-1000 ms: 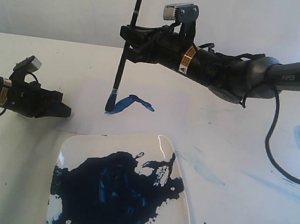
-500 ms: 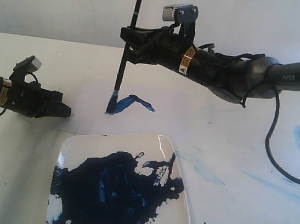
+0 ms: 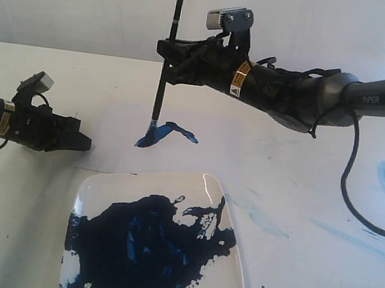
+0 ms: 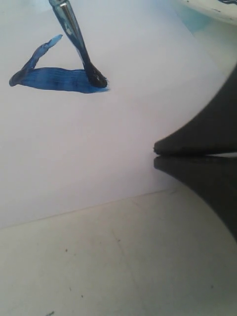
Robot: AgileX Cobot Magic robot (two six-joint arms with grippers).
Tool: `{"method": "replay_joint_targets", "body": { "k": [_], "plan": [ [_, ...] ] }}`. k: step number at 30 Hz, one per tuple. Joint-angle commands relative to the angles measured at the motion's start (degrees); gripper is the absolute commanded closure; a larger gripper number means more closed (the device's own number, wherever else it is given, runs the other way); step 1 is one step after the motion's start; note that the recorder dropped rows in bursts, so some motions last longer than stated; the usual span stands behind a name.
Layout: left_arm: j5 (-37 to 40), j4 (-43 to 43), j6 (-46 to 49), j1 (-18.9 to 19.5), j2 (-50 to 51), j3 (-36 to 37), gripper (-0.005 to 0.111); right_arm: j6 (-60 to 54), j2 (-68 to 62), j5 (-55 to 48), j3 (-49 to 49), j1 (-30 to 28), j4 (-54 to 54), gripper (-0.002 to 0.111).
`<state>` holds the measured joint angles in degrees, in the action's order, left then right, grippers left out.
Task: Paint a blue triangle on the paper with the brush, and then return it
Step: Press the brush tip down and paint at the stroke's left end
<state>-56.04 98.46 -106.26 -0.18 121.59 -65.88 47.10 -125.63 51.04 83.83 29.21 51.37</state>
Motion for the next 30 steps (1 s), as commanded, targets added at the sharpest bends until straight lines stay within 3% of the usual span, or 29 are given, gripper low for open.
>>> {"method": "replay_joint_targets", "body": {
  "k": [1,30],
  "plan": [
    [1.9,1.5,0.2,0.1,0.7,0.2,0.107,-0.5,0.1,-0.6,0.0,0.1,0.2,0.108],
    [1.7,1.5,0.2,0.1,0.7,0.2,0.107,-0.5,0.1,-0.4,0.0,-1.2,-0.1,0.108]
  ]
}}
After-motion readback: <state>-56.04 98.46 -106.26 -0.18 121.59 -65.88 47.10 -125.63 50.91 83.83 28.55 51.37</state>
